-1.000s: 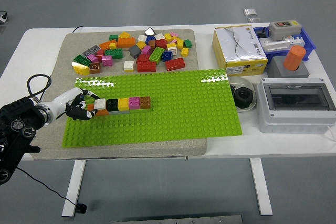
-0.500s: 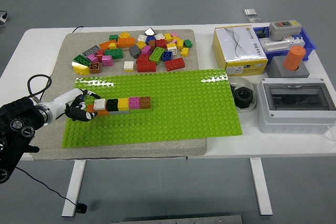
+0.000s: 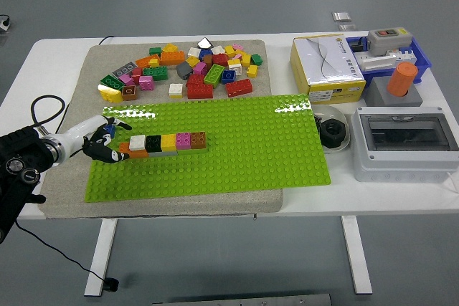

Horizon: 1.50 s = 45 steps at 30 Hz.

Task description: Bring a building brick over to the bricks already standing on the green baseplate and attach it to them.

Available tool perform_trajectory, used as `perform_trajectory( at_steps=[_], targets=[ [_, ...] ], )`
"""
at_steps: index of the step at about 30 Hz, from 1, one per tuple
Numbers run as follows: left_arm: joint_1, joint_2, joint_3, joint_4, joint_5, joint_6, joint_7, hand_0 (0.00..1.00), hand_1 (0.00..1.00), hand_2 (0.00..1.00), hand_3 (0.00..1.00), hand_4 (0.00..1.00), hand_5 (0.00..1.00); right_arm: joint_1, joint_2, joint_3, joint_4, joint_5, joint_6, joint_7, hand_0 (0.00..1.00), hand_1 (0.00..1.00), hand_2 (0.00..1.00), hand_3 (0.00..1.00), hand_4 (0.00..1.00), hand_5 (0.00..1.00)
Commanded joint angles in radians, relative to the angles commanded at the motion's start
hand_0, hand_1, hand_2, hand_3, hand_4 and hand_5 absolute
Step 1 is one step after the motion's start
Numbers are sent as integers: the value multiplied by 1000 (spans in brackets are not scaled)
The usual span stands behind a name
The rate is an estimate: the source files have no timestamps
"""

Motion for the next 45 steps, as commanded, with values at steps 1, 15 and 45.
perform_trajectory(
  at_steps=[1, 15, 45],
  targets=[
    [0, 16, -3, -15, 2, -4, 4, 134, 2, 53, 789, 818, 2, 0, 0, 0, 0, -1, 0, 0, 632, 411, 524, 705, 698, 893],
    [88, 243, 85, -342, -58, -23, 72, 129, 2, 48, 762, 857, 2, -3, -1, 15, 0, -10, 1, -3, 632, 411, 523, 705, 697, 893],
    [-40, 164, 280, -229, -12, -5, 73, 130, 2, 51, 767, 870, 2, 6, -6, 7, 0, -11, 2, -2, 632, 412, 525, 704, 695, 889]
  ],
)
